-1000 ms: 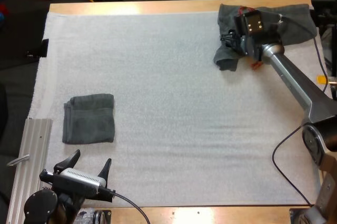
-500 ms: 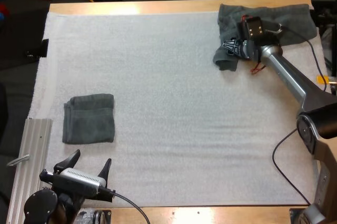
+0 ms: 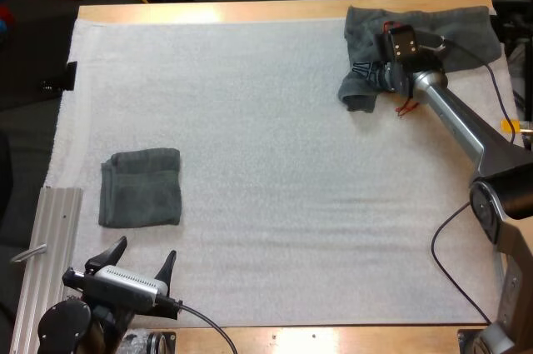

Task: Pick towel from pile, fold and stack

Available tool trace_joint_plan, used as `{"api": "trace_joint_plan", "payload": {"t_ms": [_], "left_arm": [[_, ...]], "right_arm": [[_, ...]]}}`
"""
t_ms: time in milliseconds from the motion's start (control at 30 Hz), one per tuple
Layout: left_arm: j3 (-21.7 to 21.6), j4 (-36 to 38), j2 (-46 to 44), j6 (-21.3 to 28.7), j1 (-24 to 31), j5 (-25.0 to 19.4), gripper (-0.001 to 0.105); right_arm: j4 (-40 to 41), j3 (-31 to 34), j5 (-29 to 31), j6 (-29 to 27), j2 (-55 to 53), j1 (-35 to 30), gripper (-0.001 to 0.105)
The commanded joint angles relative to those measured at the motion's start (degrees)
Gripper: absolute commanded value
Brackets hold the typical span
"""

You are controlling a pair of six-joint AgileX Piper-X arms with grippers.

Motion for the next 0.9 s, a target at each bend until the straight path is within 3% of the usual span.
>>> {"api": "trace_joint_plan", "payload": {"t_ms": [0, 167, 467, 867], "left_arm": [[-0.05, -0.72, -7.91, -0.44, -0.02, 0.21, 0.069], [-0.05, -0.72, -7.91, -0.44, -0.02, 0.21, 0.069], [-0.05, -0.72, -7.91, -0.44, -0.02, 0.21, 0.069], [-0.05, -0.72, -7.91, -0.44, -0.02, 0.21, 0.069]], "right_arm": [[0.18, -0.56, -0.37, -0.32, -1.00, 0.02, 0.001], [0.04, -0.56, -0.37, -3.09, -3.38, 0.02, 0.001], [0.41, -0.80, -0.12, -15.36, -10.77, 0.15, 0.001], [1.38, -0.80, -0.26, -21.88, -21.05, 0.15, 0.001]]}}
